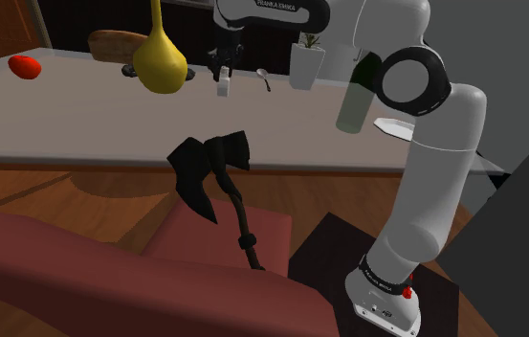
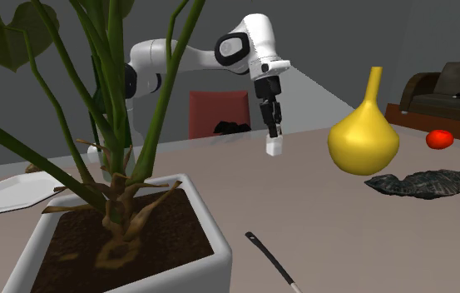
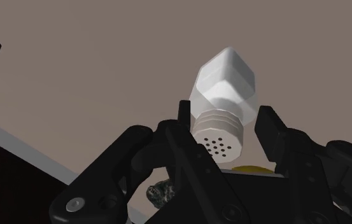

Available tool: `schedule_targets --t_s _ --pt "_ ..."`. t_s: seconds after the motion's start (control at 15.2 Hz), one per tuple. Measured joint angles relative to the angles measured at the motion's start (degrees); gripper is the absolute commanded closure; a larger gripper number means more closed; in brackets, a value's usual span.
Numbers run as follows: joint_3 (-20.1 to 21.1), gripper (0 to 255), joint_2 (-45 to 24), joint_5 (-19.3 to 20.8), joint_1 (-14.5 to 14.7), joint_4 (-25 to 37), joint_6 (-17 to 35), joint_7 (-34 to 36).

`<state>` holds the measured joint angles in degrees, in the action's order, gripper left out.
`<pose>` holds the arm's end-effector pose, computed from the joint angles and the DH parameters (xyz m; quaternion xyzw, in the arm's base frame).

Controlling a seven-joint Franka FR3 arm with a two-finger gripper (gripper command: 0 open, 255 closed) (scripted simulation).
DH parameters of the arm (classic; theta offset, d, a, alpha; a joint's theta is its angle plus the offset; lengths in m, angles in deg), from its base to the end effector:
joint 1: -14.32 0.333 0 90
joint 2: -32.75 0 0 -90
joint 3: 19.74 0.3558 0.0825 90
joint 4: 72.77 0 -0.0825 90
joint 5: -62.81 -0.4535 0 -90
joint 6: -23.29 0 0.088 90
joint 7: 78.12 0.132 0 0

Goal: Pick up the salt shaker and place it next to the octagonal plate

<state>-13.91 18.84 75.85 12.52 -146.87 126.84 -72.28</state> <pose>0.7361 0.0174 0.6561 0.9857 -0.0073 0.1431 0.0892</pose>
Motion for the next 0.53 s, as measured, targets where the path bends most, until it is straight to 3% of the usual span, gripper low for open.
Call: schedule_targets --t_s 0.46,0.53 --pt "0.0 255 -3.1 0.1 0.5 10.1 -6.9 -1.2" --pt "0.0 255 -1.6 -0.1 0.2 8.5 -6.8 -1.4"
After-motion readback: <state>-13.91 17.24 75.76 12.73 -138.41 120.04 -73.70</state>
